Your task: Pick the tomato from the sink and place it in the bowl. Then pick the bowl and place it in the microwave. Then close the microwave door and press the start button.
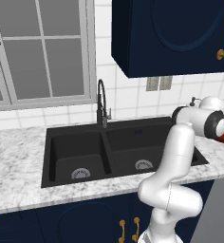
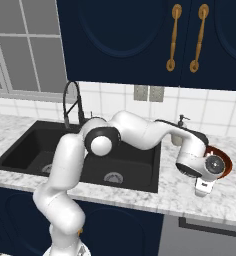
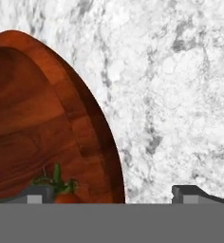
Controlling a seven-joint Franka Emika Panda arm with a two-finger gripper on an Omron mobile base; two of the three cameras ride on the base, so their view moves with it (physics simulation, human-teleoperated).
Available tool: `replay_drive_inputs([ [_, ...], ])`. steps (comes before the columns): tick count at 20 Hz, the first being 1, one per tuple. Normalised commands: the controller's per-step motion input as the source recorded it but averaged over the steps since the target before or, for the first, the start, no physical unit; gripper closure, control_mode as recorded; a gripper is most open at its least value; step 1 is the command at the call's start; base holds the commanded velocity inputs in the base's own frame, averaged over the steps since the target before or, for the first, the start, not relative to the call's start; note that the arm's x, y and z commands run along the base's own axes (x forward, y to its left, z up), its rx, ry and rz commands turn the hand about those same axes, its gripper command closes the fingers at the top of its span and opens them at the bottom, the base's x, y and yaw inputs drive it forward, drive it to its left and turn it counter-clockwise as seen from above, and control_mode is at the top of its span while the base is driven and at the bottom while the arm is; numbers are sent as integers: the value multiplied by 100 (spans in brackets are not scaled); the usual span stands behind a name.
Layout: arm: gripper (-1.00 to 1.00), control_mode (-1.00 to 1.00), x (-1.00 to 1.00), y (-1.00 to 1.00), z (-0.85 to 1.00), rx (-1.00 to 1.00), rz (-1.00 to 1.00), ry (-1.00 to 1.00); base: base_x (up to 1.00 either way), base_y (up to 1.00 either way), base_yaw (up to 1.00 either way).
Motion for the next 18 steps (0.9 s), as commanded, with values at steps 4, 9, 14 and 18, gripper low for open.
replay_drive_inputs([
  [4,100,-100,27,-5,-20,2,0,0,0,0,0],
  [9,100,-100,0,0,-17,0,0,0,0,0,0],
  [14,100,-100,-43,38,31,-1,0,-10,0,0,0],
  [18,100,-100,-53,85,57,-10,2,-16,0,0,0],
])
